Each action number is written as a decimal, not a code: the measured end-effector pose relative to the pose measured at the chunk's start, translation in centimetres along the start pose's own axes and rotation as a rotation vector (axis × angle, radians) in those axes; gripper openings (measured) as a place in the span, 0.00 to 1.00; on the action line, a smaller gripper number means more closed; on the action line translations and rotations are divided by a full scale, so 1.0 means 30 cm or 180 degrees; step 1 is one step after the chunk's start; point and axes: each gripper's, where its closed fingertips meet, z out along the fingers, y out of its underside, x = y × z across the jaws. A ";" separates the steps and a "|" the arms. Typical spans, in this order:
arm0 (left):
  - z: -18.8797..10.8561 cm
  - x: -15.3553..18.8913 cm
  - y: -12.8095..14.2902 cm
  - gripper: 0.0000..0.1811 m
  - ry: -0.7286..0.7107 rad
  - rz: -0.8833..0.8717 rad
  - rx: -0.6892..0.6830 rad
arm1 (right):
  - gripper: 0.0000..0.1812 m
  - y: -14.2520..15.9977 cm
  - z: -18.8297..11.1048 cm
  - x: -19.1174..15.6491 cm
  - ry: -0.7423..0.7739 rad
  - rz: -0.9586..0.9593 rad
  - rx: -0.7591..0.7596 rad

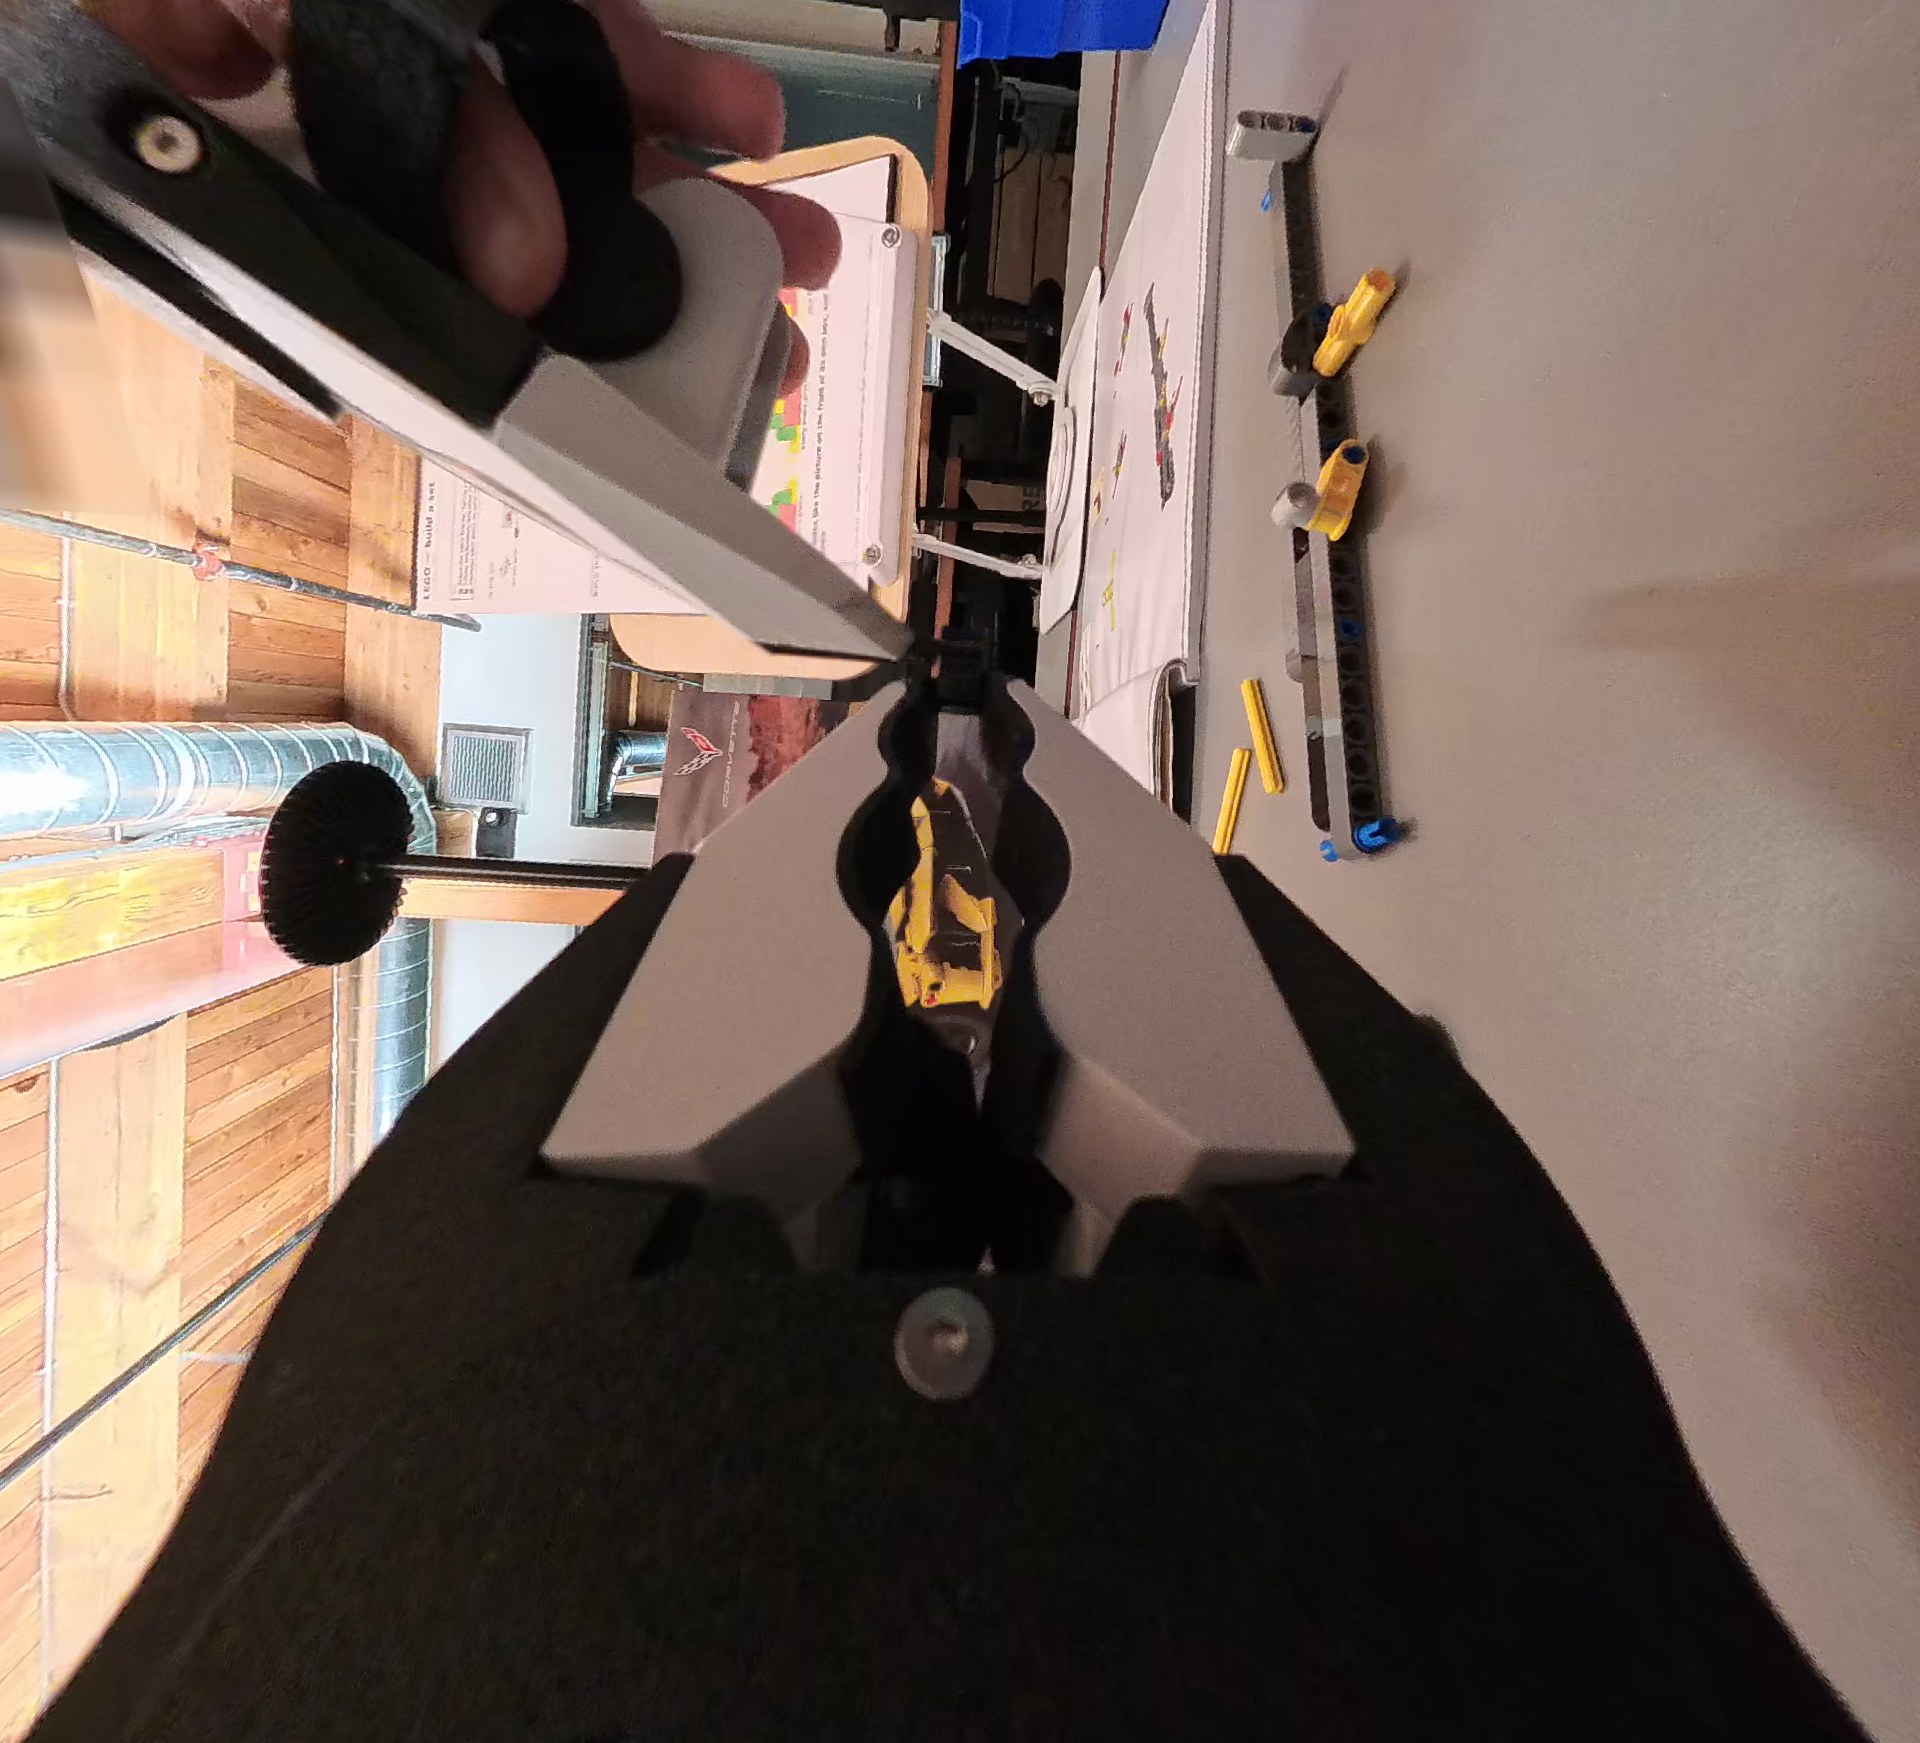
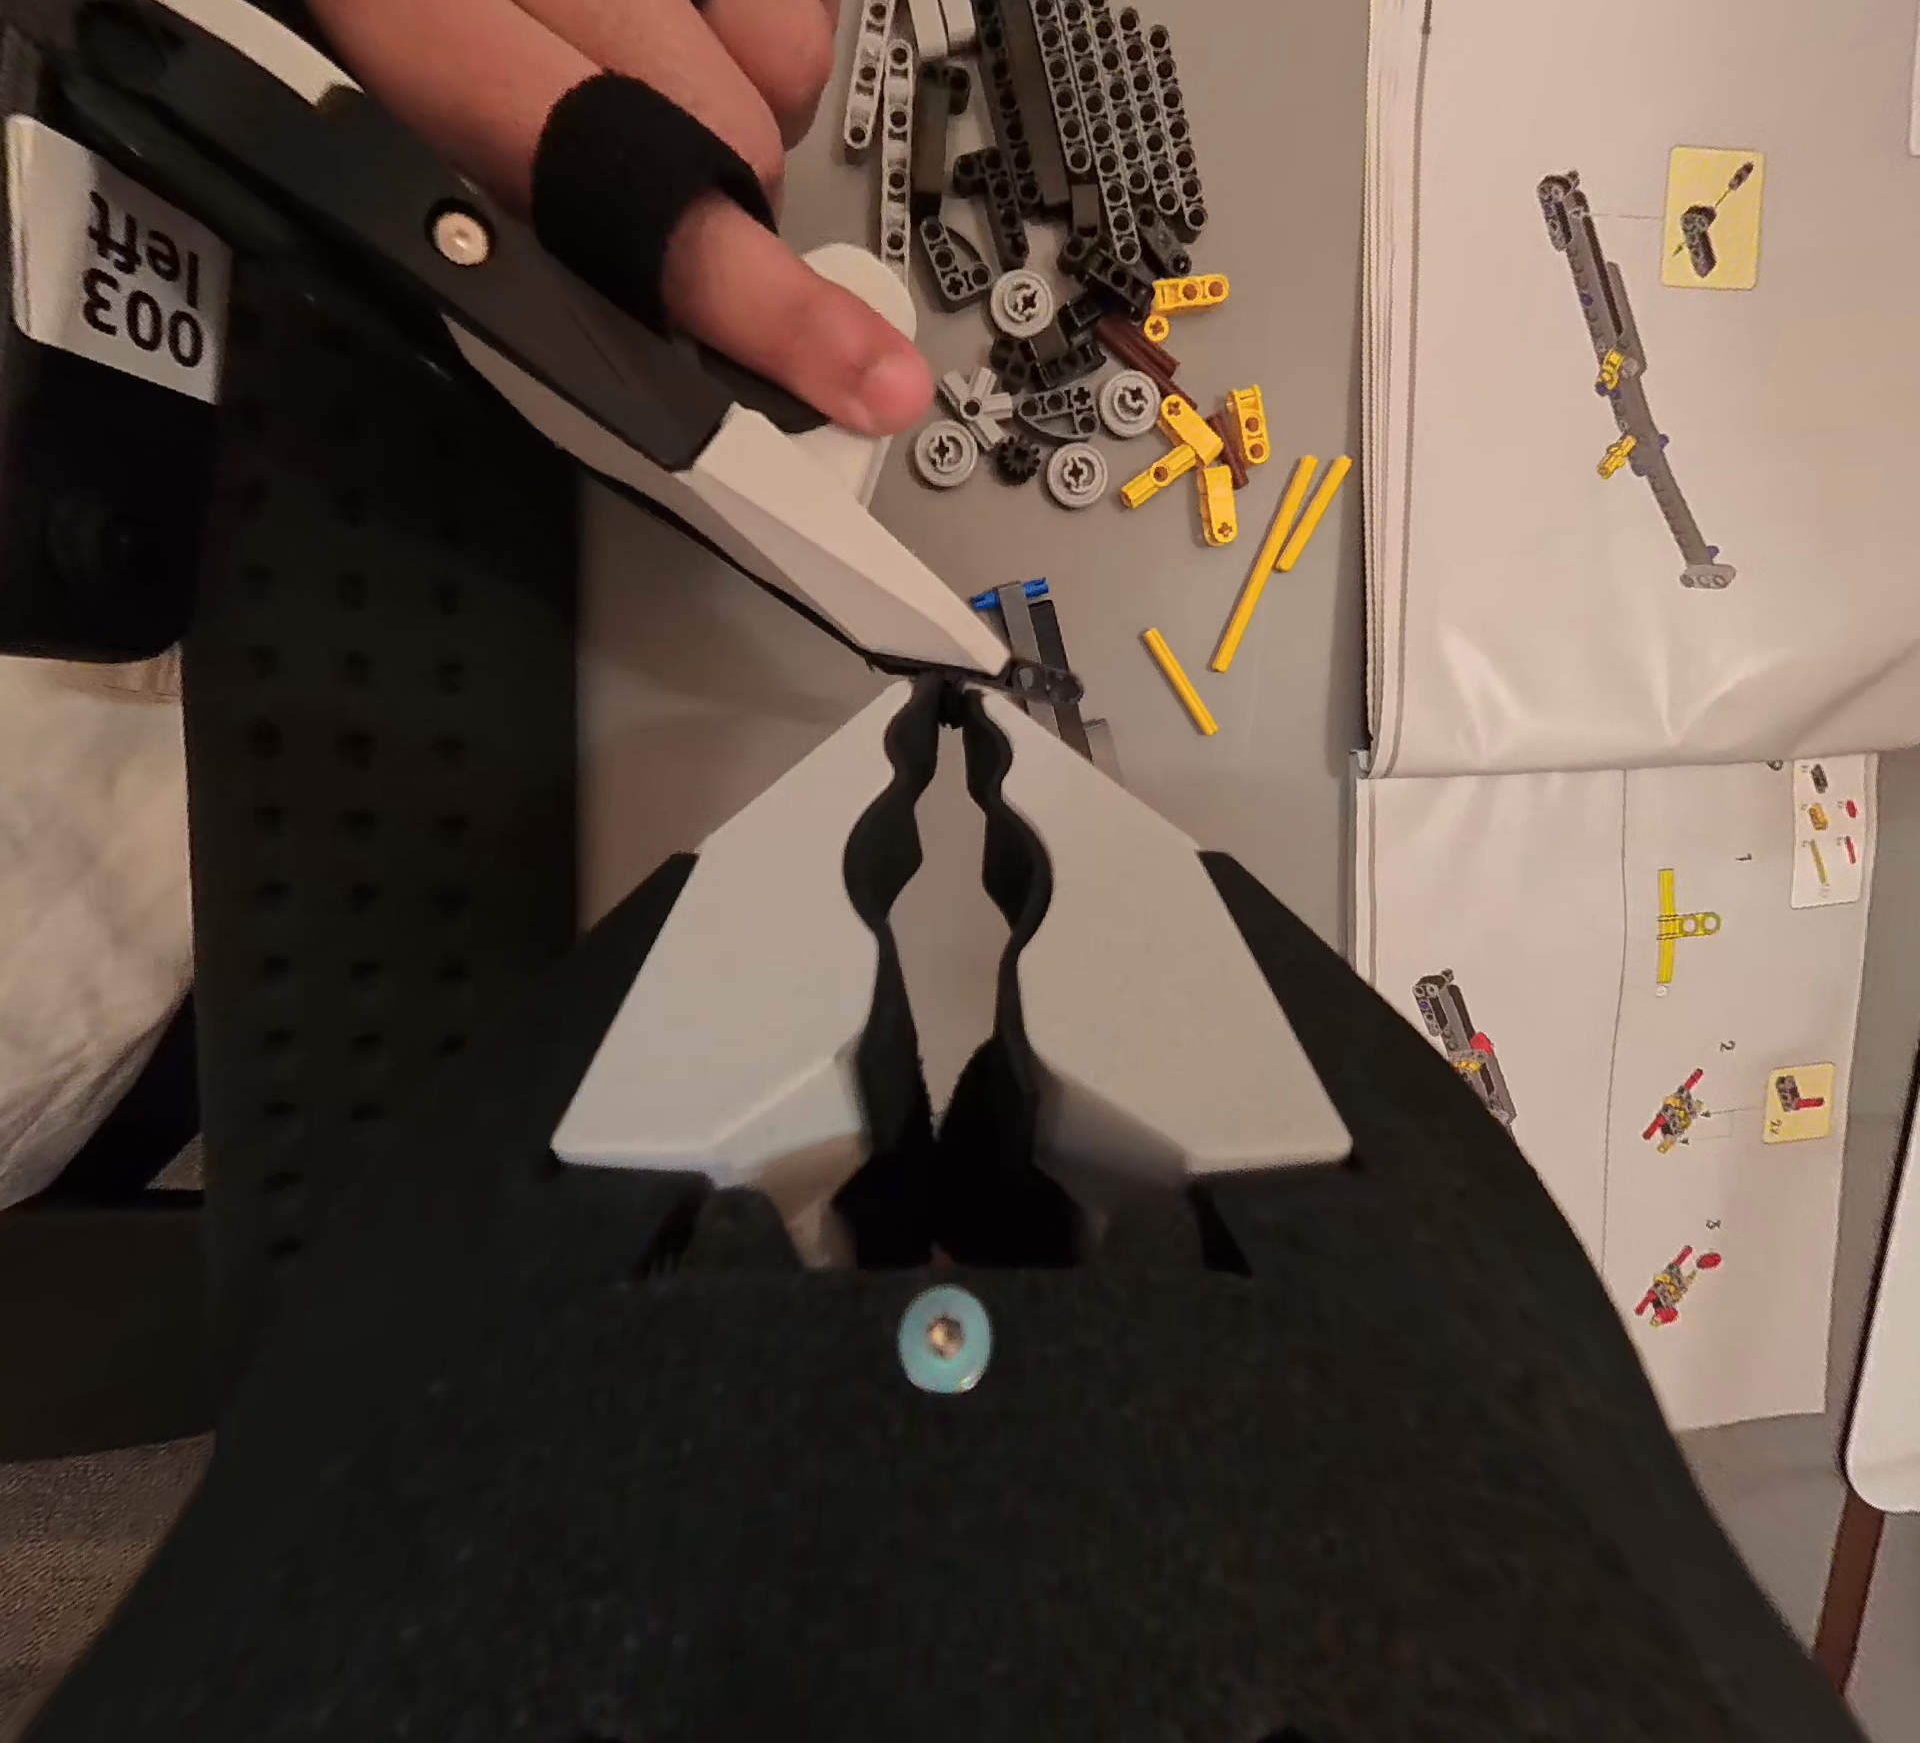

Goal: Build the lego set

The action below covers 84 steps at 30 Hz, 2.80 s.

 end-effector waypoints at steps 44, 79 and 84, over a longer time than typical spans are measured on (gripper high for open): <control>-0.008 0.007 -0.045 0.04 0.0700 -0.1485 0.0325 | 0.02 0.008 -0.003 -0.029 -0.1128 0.0437 0.0267; 0.048 0.076 0.049 0.06 0.1591 -0.2849 0.0136 | 0.02 0.220 -0.004 0.089 -0.0727 0.1958 0.1658; 0.159 0.167 0.060 0.11 0.2296 -0.2749 -0.0201 | 0.02 0.280 0.037 0.043 -0.0301 0.1733 0.1428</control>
